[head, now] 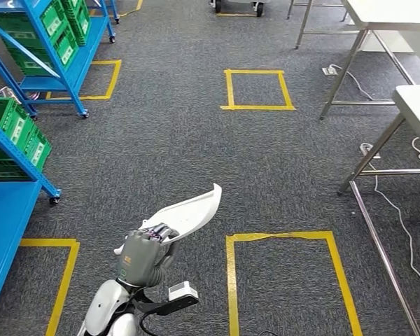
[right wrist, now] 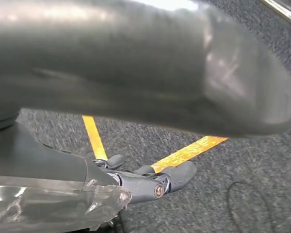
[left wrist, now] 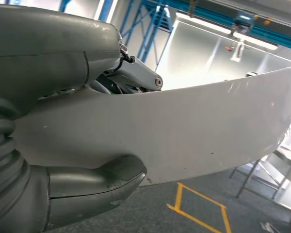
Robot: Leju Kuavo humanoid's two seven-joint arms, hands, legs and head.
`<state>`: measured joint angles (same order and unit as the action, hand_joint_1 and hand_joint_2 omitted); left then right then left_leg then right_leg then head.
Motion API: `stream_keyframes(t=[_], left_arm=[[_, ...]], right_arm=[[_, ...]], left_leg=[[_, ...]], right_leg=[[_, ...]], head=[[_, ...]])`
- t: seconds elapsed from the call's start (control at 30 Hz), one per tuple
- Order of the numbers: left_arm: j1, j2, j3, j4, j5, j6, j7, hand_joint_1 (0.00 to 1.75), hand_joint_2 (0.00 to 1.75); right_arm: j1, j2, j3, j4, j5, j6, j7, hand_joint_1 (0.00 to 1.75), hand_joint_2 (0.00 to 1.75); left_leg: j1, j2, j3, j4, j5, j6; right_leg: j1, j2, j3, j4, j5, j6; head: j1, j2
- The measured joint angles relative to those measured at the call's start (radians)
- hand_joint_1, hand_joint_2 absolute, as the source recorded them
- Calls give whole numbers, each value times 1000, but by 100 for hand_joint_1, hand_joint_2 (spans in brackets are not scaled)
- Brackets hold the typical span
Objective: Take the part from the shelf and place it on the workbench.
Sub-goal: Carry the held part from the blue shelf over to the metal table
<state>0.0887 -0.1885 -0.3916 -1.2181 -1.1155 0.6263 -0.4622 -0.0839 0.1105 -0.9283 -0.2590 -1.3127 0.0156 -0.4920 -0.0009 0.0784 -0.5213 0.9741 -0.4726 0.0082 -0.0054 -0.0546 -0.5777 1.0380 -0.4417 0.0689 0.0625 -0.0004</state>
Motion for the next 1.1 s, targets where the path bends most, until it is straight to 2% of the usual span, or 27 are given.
stream_keyframes(t=[0.03, 0.07, 0.13, 0.2, 0.23, 0.3, 0.33, 0.37, 0.4, 0.47, 0.5, 0.53, 0.57, 0.63, 0.67, 0.7, 0.73, 0.77, 0.8, 0.83, 0.87, 0.9, 0.93, 0.97, 1.03, 1.07, 1.1], left_arm=[[0, 0, -2, 0, -4, -1, 2, 175, 175], [0, 0, -4, 0, -6, -1, 4, 175, 175], [-1, -2, -8, -1, -8, -2, 5, 175, 175], [-2, -4, -11, -2, -11, -2, 6, 175, 175], [-1, -4, -12, -3, -11, -2, 7, 175, 175], [4, 0, -15, -3, -13, -2, 7, 175, 175], [6, 2, -15, -2, -13, -3, 7, 175, 175], [8, 3, -15, -2, -13, -3, 7, 175, 175], [9, 4, -15, -2, -13, -3, 7, 175, 175], [9, 5, -16, -2, -13, -3, 6, 175, 175], [10, 6, -16, -2, -13, -4, 5, 175, 175], [10, 6, -17, -2, -13, -5, 3, 175, 175], [10, 7, -18, -2, -13, -5, 2, 175, 175], [8, 6, -20, -2, -12, -7, -2, 175, 175], [7, 6, -22, -2, -11, -7, -5, 175, 175], [6, 6, -23, -2, -10, -8, -8, 175, 175], [6, 6, -25, -2, -9, -8, -11, 175, 175], [7, 7, -26, -2, -7, -10, -13, 175, 175], [7, 7, -26, -2, -4, -12, -14, 175, 175], [8, 8, -26, -2, 1, -14, -16, 175, 175], [8, 8, -27, -2, 6, -17, -17, 175, 175], [7, 8, -27, -2, 11, -19, -19, 175, 175], [7, 8, -27, -2, 14, -21, -22, 175, 175], [6, 8, -28, -2, 16, -22, -24, 175, 175], [6, 8, -30, -2, 16, -23, -27, 175, 175], [5, 8, -31, -3, 16, -24, -29, 175, 175], [3, 8, -32, -3, 16, -24, -30, 175, 175]], right_arm=[[-2, 1, -1, 0, 0, -2, 8, 0, 0], [-2, 1, -2, 0, 0, -4, 14, 0, 0], [4, 1, -5, 0, -1, -7, 21, 0, 0], [8, 1, -7, 0, -9, -8, 24, 0, 0], [7, 1, -8, 0, -13, -9, 25, 0, 0], [4, 1, -9, 0, -17, -9, 26, 0, 0], [4, 1, -10, 0, -17, -9, 26, 0, 0], [5, 1, -11, 0, -17, -9, 27, 0, 0], [6, 1, -12, 0, -17, -10, 29, 0, 0], [9, 2, -14, 0, -18, -12, 36, 0, 0], [9, 3, -14, 1, -19, -13, 40, 0, 0], [8, 3, -15, 1, -19, -14, 43, 0, 0], [7, 4, -15, 2, -20, -14, 44, 0, 0], [8, 4, -15, 2, -20, -14, 46, 0, 0], [8, 4, -15, 2, -21, -14, 46, 0, 0], [7, 4, -15, 2, -22, -14, 47, 0, 0], [5, 4, -15, 3, -24, -14, 47, 0, 0], [3, 4, -15, 3, -25, -14, 47, 0, 0], [2, 5, -15, 3, -25, -14, 47, 0, 0], [4, 5, -15, 3, -26, -14, 46, 0, 0], [8, 5, -15, 3, -27, -14, 46, 0, 0], [11, 5, -15, 3, -27, -14, 46, 0, 0], [13, 5, -15, 3, -28, -14, 46, 0, 0], [14, 5, -15, 3, -27, -14, 46, 0, 0], [13, 5, -15, 4, -27, -14, 47, 0, 0], [10, 5, -15, 4, -27, -14, 48, 0, 0], [6, 5, -15, 4, -27, -15, 48, 0, 0]], left_leg=[[-1, 9, 2, 0, -2, -7], [-1, 18, 5, 0, -5, -14], [5, 27, 14, 0, -11, -29], [9, -7, -4, 47, -32, -38], [10, -33, -35, 104, -50, -40], [9, -66, -138, 253, -86, -39], [9, -71, -184, 304, -84, -38], [8, -74, -215, 319, -59, -36], [8, -77, -224, 293, -12, -34], [10, -105, -198, 165, 108, -32], [11, -125, -177, 103, 137, -31], [10, -142, -160, 61, 144, -30], [10, -151, -149, 39, 128, -26], [9, -137, -124, 13, 96, -15], [11, -130, -105, 4, 86, -9], [13, -120, -85, 0, 74, -5], [14, -111, -62, -3, 61, -5], [14, -99, -42, -5, 46, -4], [13, -87, -22, -6, 31, -5], [12, -77, 2, -7, 14, -5], [11, -70, 28, -7, -5, -4], [10, -63, 57, -8, -26, -3], [9, -55, 88, -8, -49, -2], [7, -46, 116, -9, -72, -3], [-2, -28, 160, -5, -119, -6], [-6, -19, 171, -5, -136, -9], [-9, -12, 179, -2, -145, -12]], right_leg=[[4, -10, 19, -30, -3, -8], [9, -8, 19, -37, -11, -18], [12, 14, 21, -39, -14, -36], [10, 35, 40, -47, -18, -51], [9, 47, 51, -49, -22, -58], [9, 72, 69, -49, -37, -66], [9, 88, 81, -49, -47, -67], [10, 104, 96, -49, -59, -67], [9, 120, 115, -50, -73, -66], [7, 150, 151, -51, -105, -61], [5, 165, 161, -52, -120, -55], [1, 177, 166, -57, -132, -49], [-2, 185, 172, -62, -136, -42], [-6, 190, 184, -66, -127, -29], [-4, 173, 175, -37, -108, -24], [-1, 147, 142, 18, -86, -21], [2, 116, 89, 95, -72, -17], [4, 85, 23, 178, -72, -14], [5, 69, -40, 239, -101, -14], [6, 61, -93, 270, -151, -14], [6, 59, -131, 271, -203, -16], [8, 59, -156, 248, -236, -20], [10, 55, -171, 207, -233, -26], [16, 41, -177, 153, -177, -35], [30, 1, -181, 45, 35, -52], [35, -9, -183, 16, 118, -58], [37, -5, -185, 4, 162, -61]], head=[[-2, 0], [-3, 0], [-5, 0], [-10, 0], [-13, 0], [-18, 0], [-18, 0], [-18, 0], [-18, 0], [-18, 0], [-19, 0], [-19, 0], [-20, 0], [-22, 0], [-21, 0], [-18, 0], [-15, 0], [-12, 0], [-11, 0], [-9, 0], [-8, 0], [-6, 0], [-4, 0], [-3, 0], [-3, 0], [-7, 0], [-9, 0]])
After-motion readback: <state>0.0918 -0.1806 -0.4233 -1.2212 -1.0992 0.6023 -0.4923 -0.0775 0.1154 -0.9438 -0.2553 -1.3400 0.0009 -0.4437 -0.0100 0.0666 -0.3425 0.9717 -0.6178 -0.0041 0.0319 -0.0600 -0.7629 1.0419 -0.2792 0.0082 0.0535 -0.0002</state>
